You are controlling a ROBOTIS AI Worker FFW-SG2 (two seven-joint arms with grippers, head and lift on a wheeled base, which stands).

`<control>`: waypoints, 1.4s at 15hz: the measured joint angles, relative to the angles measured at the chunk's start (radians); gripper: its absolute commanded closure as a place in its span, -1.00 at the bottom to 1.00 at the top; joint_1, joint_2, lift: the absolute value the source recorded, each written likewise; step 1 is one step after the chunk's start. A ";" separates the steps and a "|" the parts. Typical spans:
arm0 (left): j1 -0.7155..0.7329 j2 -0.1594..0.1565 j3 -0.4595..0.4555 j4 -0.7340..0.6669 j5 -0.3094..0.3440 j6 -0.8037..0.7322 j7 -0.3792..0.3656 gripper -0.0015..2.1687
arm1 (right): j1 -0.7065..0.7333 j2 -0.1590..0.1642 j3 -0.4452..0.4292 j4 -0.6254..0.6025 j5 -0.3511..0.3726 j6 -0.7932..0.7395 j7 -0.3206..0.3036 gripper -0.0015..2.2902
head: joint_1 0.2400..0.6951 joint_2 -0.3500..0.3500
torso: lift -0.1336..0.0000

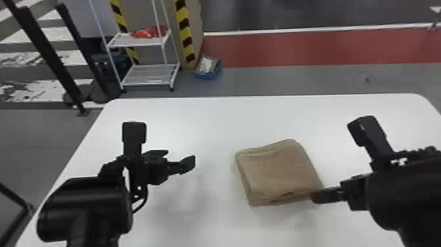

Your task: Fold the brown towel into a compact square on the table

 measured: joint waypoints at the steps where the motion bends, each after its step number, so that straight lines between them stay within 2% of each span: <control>1: 0.000 0.000 0.000 0.000 0.000 0.000 0.000 -0.93 | -0.028 0.007 -0.002 0.029 0.001 0.000 0.000 0.91 | 1.00 0.38 | -0.85; 5: 0.002 0.000 0.002 0.001 0.000 0.000 0.000 -0.93 | -0.123 0.045 -0.032 0.116 -0.010 0.000 0.000 0.91 | 1.00 0.38 | -0.85; 10: 0.002 0.000 -0.003 0.009 0.000 0.000 -0.003 -0.93 | -0.204 0.070 -0.035 0.266 -0.034 0.000 0.000 0.92 | 1.00 0.39 | -0.85; 13: 0.002 0.000 -0.002 0.009 0.000 -0.001 -0.003 -0.93 | -0.228 0.074 -0.035 0.318 -0.036 0.000 -0.014 0.92 | 1.00 0.39 | -0.85; 16: 0.000 0.000 -0.004 0.008 0.000 -0.002 -0.005 -0.93 | -0.247 0.088 -0.039 0.361 -0.052 0.000 -0.142 0.91 | 1.00 0.33 | -0.85; 19: -0.001 0.000 -0.003 0.008 0.000 -0.001 -0.004 -0.93 | -0.256 0.092 -0.043 0.366 -0.123 0.000 -0.289 0.92 | 1.00 0.30 | -0.85; 21: -0.001 0.000 -0.001 0.008 0.000 -0.001 -0.003 -0.93 | -0.264 0.092 -0.051 0.366 -0.174 0.000 -0.359 0.92 | 1.00 0.29 | -0.85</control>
